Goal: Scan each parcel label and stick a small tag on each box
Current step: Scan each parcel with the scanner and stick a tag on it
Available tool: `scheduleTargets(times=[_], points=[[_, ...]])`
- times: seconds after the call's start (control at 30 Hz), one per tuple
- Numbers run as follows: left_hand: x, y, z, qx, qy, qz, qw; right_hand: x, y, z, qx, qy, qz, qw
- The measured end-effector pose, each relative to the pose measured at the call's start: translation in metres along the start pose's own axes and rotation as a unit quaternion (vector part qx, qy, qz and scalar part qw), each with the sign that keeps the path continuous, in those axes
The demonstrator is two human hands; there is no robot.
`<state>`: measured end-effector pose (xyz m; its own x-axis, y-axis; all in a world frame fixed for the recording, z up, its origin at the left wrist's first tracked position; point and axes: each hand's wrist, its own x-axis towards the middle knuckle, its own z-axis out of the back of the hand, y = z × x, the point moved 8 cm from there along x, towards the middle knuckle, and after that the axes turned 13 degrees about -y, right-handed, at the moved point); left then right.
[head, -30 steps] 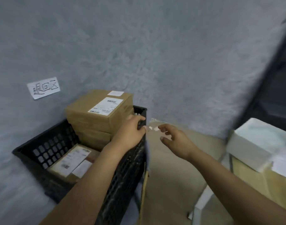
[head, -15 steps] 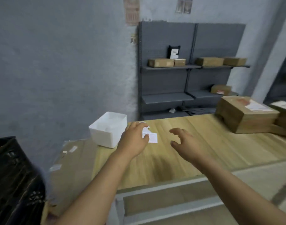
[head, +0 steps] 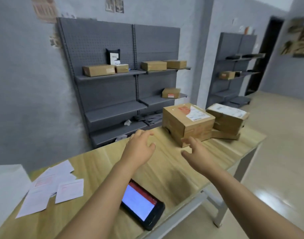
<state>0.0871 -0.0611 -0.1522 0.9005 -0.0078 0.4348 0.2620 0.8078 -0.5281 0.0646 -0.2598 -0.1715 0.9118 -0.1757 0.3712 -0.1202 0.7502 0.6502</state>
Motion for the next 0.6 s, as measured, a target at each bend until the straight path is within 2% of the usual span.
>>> scheduleTargets(times=[0.33, 0.47, 0.6], points=[[0.087, -0.045, -0.109, -0.047, 0.029, 0.043, 0.998, 0.101, -0.097, 0.038, 0.01, -0.044, -0.061, 0.997], [0.111, -0.045, -0.137, -0.06, 0.012, 0.129, 0.99, 0.148, -0.125, 0.041, 0.016, -0.049, -0.065, 0.997], [0.119, -0.035, -0.161, -0.097, -0.001, 0.247, 0.964, 0.187, -0.147, 0.034, 0.025, -0.021, -0.073, 0.997]])
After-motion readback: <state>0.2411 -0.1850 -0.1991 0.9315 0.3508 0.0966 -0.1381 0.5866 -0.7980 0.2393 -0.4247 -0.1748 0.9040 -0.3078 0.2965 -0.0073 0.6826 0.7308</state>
